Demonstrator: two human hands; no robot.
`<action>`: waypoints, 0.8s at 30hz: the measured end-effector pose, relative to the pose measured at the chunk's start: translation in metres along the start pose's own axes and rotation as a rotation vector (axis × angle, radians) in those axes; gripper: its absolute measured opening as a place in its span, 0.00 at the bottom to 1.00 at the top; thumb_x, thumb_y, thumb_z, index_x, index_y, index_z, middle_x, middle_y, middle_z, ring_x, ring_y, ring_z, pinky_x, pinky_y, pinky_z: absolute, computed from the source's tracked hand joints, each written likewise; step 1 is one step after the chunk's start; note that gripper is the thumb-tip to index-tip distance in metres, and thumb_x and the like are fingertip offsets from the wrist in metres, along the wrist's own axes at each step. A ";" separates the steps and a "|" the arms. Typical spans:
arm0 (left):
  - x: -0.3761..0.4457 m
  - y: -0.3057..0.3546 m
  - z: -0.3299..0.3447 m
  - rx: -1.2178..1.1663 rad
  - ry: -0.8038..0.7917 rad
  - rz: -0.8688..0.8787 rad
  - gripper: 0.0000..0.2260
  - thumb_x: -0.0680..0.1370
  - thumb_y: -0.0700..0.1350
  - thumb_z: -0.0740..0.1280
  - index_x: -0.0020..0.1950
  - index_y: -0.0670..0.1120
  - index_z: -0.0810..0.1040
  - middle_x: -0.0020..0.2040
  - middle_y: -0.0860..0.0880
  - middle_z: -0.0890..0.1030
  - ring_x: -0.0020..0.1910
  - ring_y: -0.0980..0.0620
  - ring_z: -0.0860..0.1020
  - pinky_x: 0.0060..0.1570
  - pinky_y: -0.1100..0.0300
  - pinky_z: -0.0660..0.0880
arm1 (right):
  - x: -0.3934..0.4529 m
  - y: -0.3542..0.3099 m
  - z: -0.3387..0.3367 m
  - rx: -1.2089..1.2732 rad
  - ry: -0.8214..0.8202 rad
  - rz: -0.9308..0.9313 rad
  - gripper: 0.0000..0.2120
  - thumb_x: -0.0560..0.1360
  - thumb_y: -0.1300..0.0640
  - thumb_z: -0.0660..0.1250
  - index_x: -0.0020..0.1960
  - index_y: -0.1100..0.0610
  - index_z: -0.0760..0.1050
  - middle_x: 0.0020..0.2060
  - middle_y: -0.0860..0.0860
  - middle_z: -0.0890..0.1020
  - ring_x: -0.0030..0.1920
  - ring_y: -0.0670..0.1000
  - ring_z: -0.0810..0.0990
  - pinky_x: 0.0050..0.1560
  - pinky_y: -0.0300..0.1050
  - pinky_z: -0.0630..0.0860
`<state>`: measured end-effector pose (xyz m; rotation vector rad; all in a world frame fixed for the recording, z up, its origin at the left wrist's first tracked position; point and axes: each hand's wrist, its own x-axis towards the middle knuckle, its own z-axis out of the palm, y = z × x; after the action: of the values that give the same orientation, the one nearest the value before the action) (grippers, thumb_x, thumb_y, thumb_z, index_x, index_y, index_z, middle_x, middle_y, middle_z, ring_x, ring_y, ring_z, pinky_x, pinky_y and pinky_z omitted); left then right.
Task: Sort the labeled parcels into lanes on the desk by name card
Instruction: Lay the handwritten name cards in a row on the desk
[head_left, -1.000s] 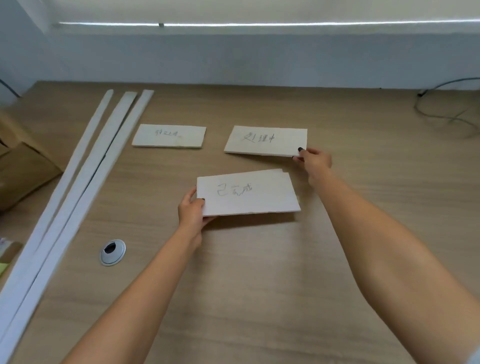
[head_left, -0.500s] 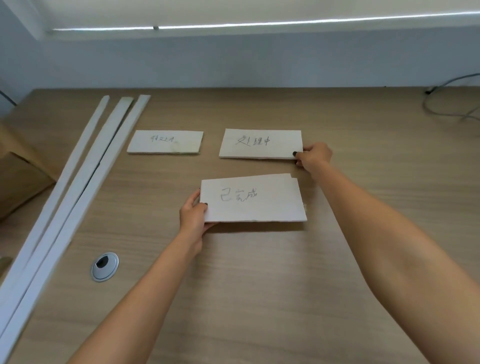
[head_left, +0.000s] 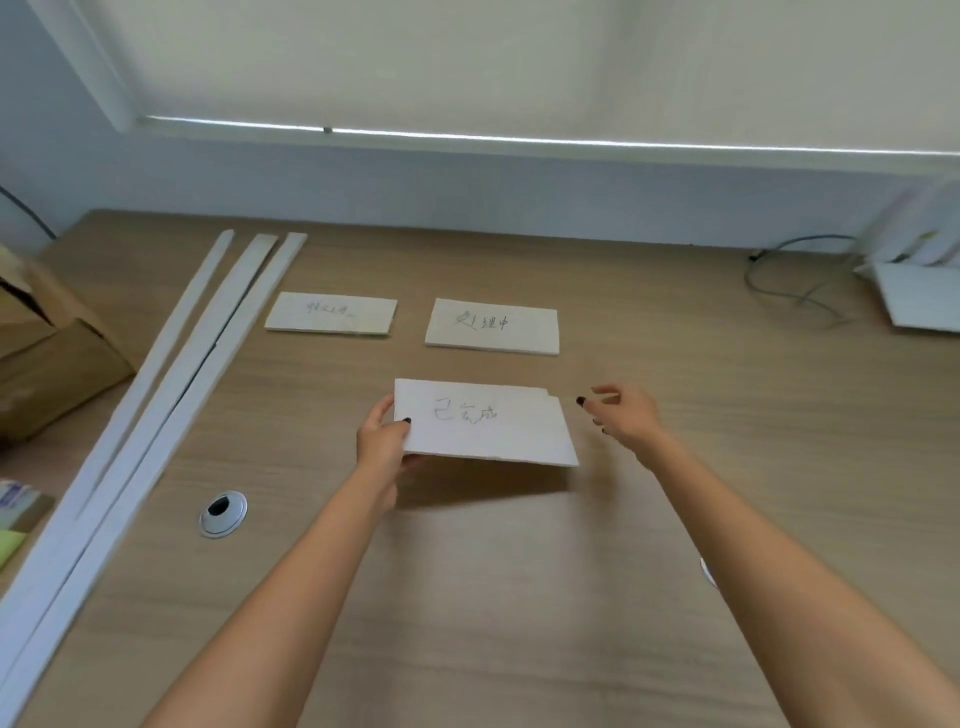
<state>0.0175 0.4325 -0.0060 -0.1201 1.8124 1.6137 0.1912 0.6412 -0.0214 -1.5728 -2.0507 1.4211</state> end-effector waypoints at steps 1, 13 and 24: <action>-0.012 0.002 0.001 -0.008 -0.007 -0.001 0.23 0.79 0.32 0.57 0.72 0.49 0.65 0.49 0.45 0.77 0.38 0.52 0.77 0.37 0.56 0.76 | -0.018 0.006 -0.008 0.032 -0.035 0.031 0.21 0.74 0.54 0.69 0.64 0.61 0.72 0.52 0.57 0.78 0.48 0.56 0.79 0.52 0.50 0.77; -0.153 -0.020 0.015 0.007 -0.179 0.006 0.27 0.75 0.27 0.55 0.71 0.48 0.67 0.53 0.44 0.76 0.40 0.54 0.78 0.30 0.62 0.78 | -0.197 0.044 -0.105 0.332 -0.056 0.131 0.15 0.73 0.57 0.71 0.58 0.60 0.75 0.46 0.55 0.78 0.35 0.51 0.80 0.30 0.38 0.79; -0.240 -0.050 0.071 0.011 -0.169 0.054 0.22 0.78 0.32 0.57 0.70 0.46 0.69 0.52 0.44 0.77 0.41 0.52 0.77 0.38 0.57 0.77 | -0.248 0.110 -0.182 0.483 0.042 0.151 0.13 0.71 0.60 0.73 0.53 0.65 0.79 0.46 0.57 0.81 0.37 0.51 0.79 0.34 0.38 0.75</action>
<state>0.2537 0.3965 0.0840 0.0697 1.7076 1.6001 0.4823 0.5356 0.0822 -1.5461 -1.4378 1.7506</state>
